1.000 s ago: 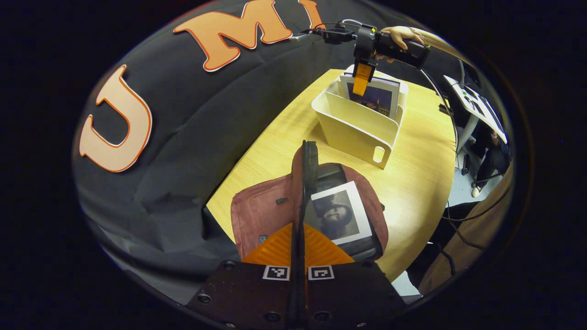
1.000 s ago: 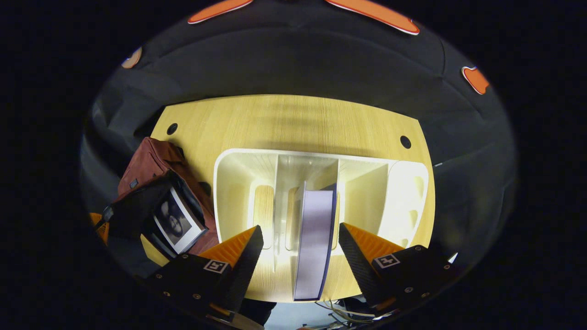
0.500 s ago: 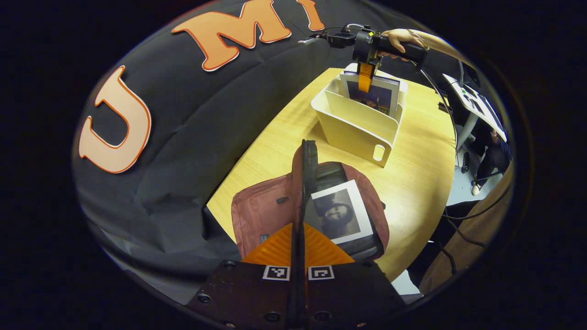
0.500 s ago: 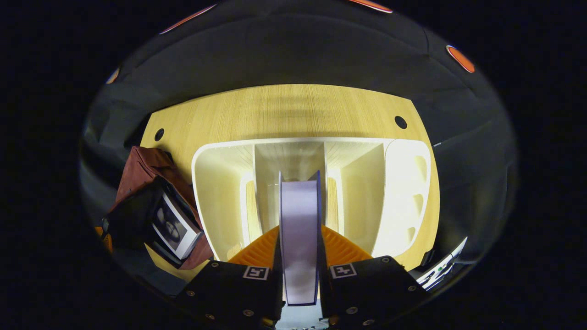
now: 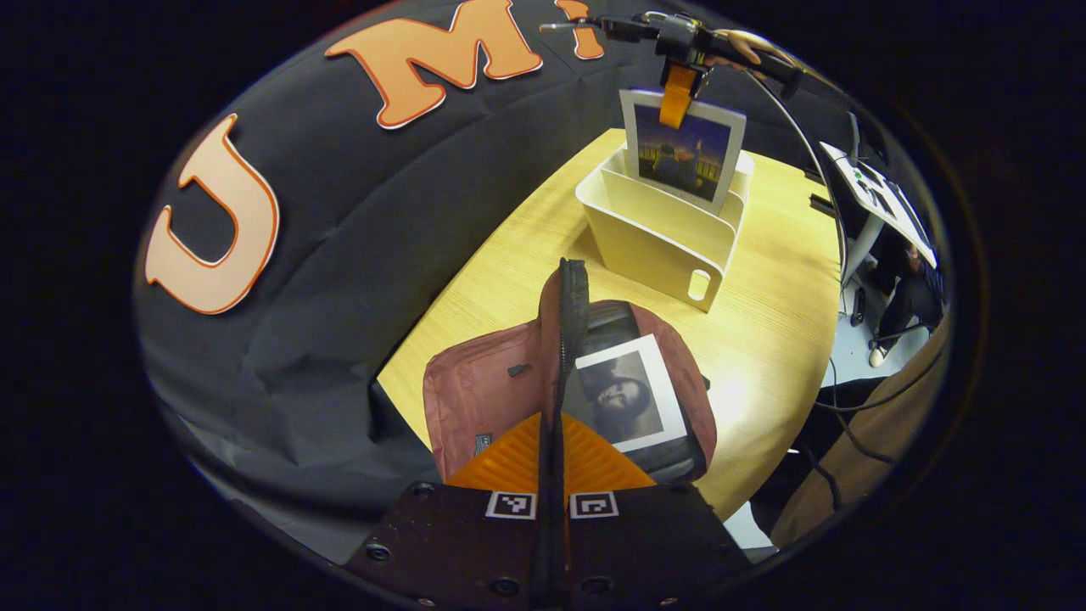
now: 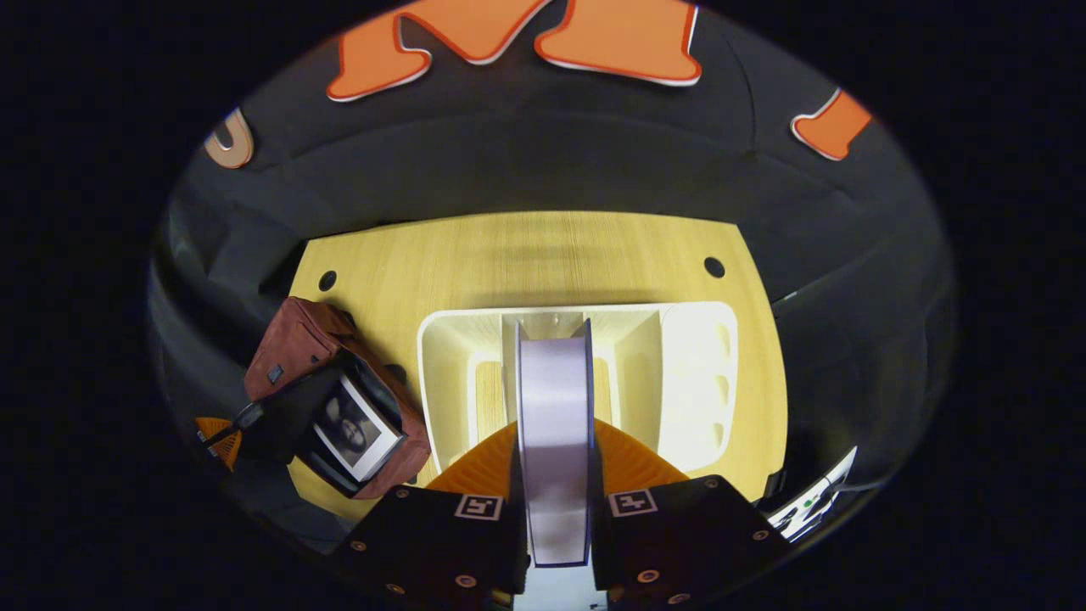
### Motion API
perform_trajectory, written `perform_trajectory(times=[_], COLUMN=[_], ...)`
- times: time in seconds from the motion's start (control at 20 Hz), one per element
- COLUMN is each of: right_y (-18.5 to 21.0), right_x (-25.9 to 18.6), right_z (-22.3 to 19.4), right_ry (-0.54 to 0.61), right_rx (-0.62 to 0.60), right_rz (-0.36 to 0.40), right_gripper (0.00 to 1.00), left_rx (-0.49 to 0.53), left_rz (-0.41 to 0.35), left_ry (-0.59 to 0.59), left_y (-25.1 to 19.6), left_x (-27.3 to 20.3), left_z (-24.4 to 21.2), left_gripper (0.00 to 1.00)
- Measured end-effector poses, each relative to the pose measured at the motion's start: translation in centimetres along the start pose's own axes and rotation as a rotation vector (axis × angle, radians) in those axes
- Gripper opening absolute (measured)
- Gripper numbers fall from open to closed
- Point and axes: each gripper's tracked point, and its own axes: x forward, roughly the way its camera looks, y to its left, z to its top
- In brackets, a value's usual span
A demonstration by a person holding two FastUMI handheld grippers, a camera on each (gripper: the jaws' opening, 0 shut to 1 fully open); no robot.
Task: Open the schoolbag, grab two books from the bookshelf and put them into the schoolbag.
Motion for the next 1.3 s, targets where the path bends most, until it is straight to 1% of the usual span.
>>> perform_trajectory(times=[0.1, 0.15, 0.2, 0.35, 0.45, 0.5, 0.6, 0.8, 1.05, 1.15, 1.3], right_y=[0.1, 0.6, 1.5, 4.2, 5.5, 6.4, 7.9, 11.7, 16.0, 17.5, 19.8], right_x=[-3.5, -5.3, -7.1, -12.0, -13.3, -13.2, -12.6, -10.3, -5.4, -2.7, 0.2], right_z=[0.2, 0.2, -0.1, -2.5, -4.4, -5.2, -6.9, -9.6, -11.4, -12.1, -13.2], right_ry=[-0.057, -0.087, -0.109, -0.149, -0.182, -0.195, -0.194, -0.158, -0.125, -0.102, -0.071], right_rx=[-0.009, -0.003, 0.007, 0.028, 0.061, 0.098, 0.134, 0.227, 0.390, 0.456, 0.515], right_rz=[0.009, 0.033, 0.073, 0.227, 0.307, 0.335, 0.393, 0.543, 0.694, 0.722, 0.737], right_gripper=[0.31, 0.31, 0.31, 0.31, 0.30, 0.30, 0.30, 0.30, 0.30, 0.30, 0.30], left_rx=[-0.002, 0.000, 0.003, 0.006, 0.005, 0.007, 0.031, 0.049, 0.054, 0.053, 0.045], left_rz=[0.003, 0.006, 0.014, 0.023, 0.027, 0.030, 0.044, 0.049, 0.060, 0.071, 0.071], left_ry=[-0.002, -0.004, -0.006, -0.011, -0.011, -0.009, -0.008, 0.002, 0.015, 0.013, 0.019], left_y=[0.1, 0.2, 0.5, 0.8, 0.9, 0.9, 1.0, 0.6, 0.7, 0.7, 0.8], left_x=[-0.1, -0.1, 0.0, -0.2, -0.2, -0.2, -0.2, -0.5, -1.0, -1.3, -1.4], left_z=[-0.2, -0.2, -0.2, -0.2, -0.1, 0.0, 0.2, 0.7, 1.0, 1.3, 1.5], left_gripper=[0.00, 0.00, 0.00, 0.00, 0.01, 0.00, 0.01, 0.01, 0.01, 0.01, 0.01])
